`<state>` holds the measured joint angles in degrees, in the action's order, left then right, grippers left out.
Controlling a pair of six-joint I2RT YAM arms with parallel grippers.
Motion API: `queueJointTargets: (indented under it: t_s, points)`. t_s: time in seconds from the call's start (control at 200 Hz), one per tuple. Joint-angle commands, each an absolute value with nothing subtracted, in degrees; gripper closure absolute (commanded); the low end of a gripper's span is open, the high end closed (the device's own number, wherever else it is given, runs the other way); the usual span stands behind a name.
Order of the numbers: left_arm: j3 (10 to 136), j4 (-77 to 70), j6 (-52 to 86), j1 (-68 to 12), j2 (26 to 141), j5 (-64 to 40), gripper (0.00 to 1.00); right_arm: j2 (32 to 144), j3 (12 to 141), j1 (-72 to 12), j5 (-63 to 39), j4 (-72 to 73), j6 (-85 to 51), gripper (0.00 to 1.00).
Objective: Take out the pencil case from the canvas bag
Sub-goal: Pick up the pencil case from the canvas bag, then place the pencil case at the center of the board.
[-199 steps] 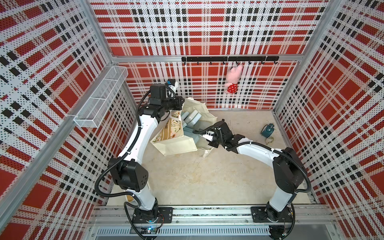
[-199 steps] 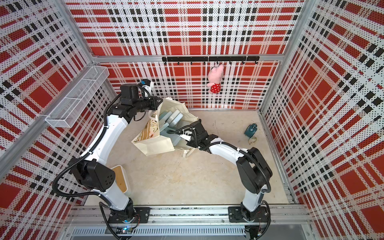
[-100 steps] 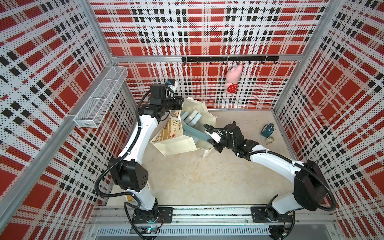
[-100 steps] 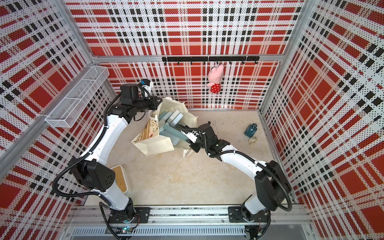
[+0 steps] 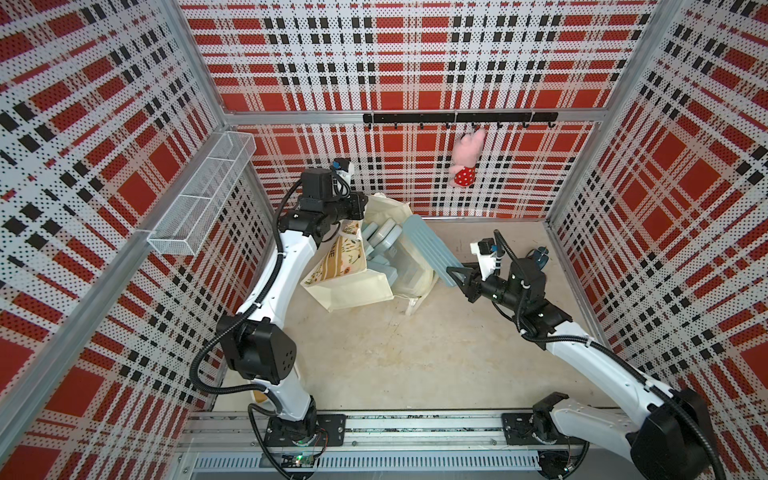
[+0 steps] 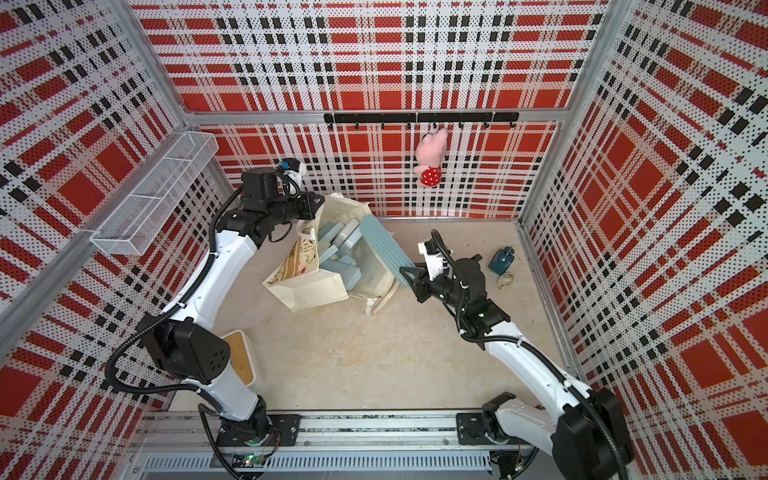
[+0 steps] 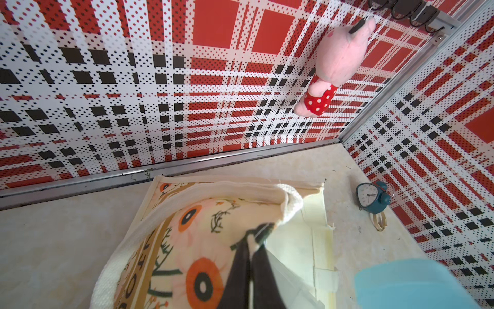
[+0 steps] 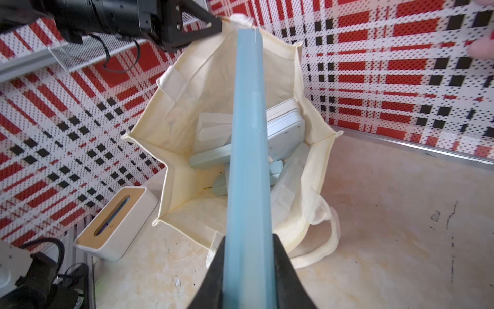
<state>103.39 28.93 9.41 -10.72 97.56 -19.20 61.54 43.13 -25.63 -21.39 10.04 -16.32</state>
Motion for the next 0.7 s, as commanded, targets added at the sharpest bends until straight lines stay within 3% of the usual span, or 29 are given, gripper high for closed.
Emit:
queueJointTargets:
  t_s: [0.0, 0.306, 0.696]
  points:
    - [103.1, 24.5, 10.4, -10.4, 94.5, -18.7, 1.0, 57.5, 42.5, -24.8, -12.9, 8.6, -18.0, 0.94]
    - [103.1, 24.6, 11.5, -10.3, 94.0, -16.0, 1.0, 58.7, 44.3, -22.9, 10.8, -3.4, -13.4, 0.94]
    - [104.9, 26.0, 12.3, -10.2, 95.1, -15.0, 1.0, 83.1, 54.0, -13.4, 25.1, -4.4, -2.6, 0.96]
